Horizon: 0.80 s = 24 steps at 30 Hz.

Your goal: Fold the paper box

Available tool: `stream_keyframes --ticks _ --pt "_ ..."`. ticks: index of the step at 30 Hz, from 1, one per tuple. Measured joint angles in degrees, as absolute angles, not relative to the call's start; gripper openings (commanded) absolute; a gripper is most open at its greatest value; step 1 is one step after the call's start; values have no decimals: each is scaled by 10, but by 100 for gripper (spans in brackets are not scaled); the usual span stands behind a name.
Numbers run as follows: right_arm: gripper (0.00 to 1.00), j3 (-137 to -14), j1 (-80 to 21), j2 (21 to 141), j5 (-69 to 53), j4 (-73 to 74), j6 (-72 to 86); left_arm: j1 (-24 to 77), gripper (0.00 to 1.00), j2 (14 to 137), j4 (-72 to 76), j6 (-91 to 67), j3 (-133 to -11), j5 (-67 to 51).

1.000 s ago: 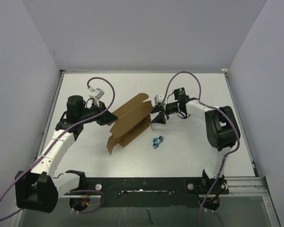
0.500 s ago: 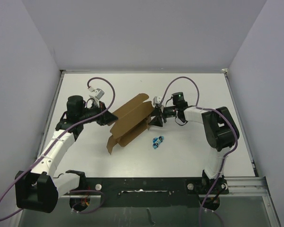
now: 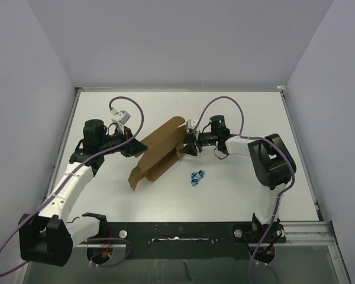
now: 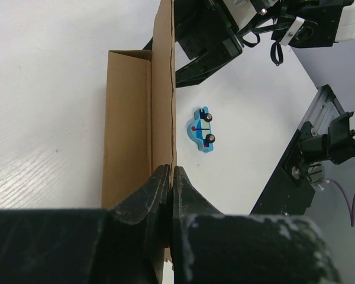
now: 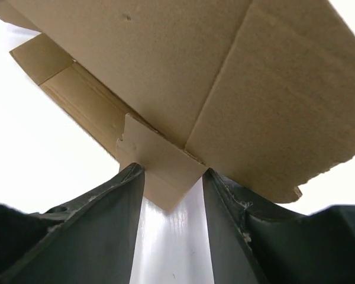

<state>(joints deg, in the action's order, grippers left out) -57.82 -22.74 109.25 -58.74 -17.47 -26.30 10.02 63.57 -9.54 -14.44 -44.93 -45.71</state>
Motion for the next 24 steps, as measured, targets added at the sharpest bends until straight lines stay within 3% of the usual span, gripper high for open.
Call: stream_keyframes --ticks 20,22,24 --pt "6 -578 -259 1105 -515 -206 -247 81 0 635 -79 -163 -433 -475" --pt "6 -578 -264 1105 -501 -213 -244 80 0 635 -75 -166 -433 -478" --pt "12 -578 -269 1105 -487 -219 -235 76 0 635 -70 -172 -431 -481"
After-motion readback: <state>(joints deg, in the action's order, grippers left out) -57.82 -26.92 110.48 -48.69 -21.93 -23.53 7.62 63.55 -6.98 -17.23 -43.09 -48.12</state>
